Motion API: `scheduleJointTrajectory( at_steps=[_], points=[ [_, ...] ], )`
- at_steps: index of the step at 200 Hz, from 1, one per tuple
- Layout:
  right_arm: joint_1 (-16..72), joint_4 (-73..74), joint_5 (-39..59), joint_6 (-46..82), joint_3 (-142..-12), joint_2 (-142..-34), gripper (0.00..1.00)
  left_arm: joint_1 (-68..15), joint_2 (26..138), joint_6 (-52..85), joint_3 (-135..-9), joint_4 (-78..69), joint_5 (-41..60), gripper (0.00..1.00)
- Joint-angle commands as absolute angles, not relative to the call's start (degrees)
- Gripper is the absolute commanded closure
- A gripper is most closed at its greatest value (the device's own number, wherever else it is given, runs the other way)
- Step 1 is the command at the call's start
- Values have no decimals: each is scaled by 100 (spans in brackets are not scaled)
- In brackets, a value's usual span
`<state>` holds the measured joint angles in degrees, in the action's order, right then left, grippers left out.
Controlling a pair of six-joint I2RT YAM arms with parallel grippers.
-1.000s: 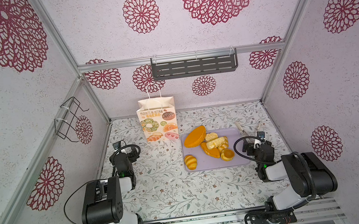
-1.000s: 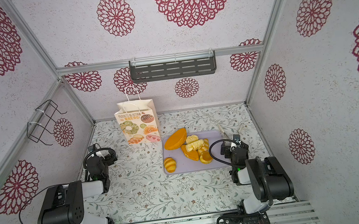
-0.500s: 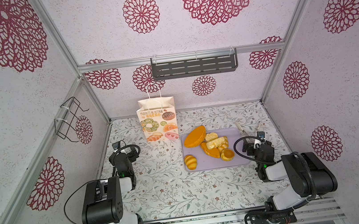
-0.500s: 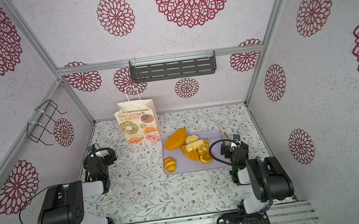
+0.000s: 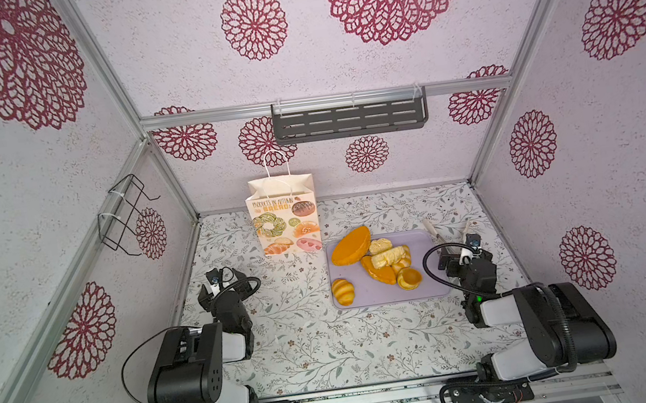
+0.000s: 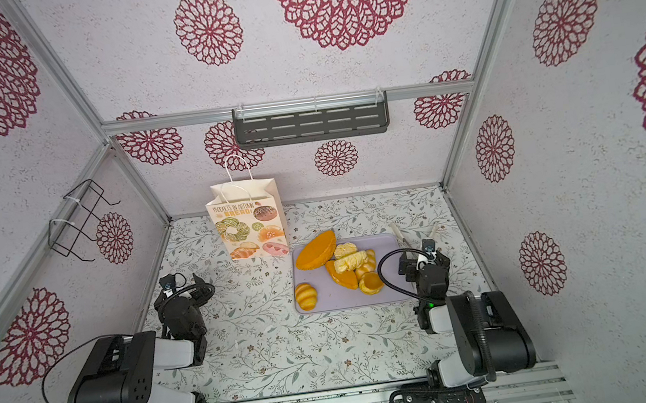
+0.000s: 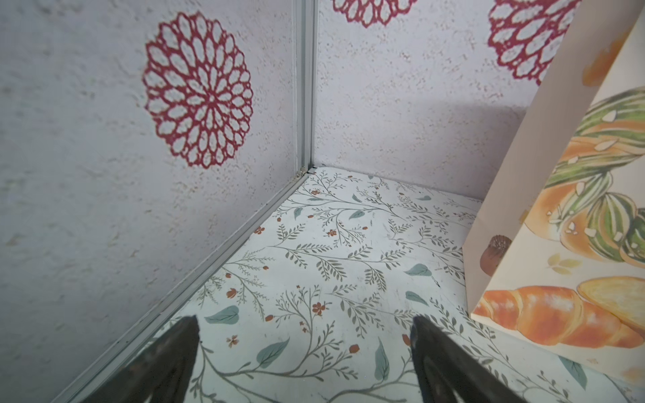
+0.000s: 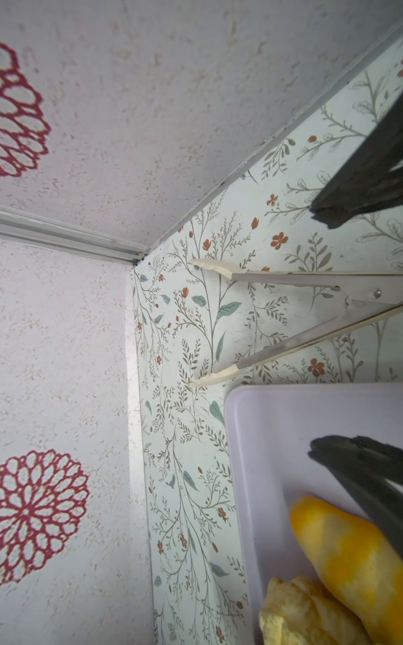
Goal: Place the fake bread into the paper bag
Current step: 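Raise the left gripper toward the paper bag while the right gripper moves toward the tongs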
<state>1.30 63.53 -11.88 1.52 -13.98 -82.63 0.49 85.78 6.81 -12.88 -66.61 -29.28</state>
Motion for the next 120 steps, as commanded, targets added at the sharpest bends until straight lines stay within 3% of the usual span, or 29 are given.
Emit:
scheduleJointTrajectory(
  at_steps=[1,82,120],
  points=[
    [175,5917,-1360,180,-1549,-7893,1,-73,8071,597,-1280,-6657,-3457,3],
    [345,2900,-1620,1241,-2784,-7136,1,-114,6218,1753,-2303,-2766,-4543,3],
    [387,1714,-1545,1638,-3224,-6936,1,-102,5311,2308,-2902,-1246,-4378,3]
  ],
)
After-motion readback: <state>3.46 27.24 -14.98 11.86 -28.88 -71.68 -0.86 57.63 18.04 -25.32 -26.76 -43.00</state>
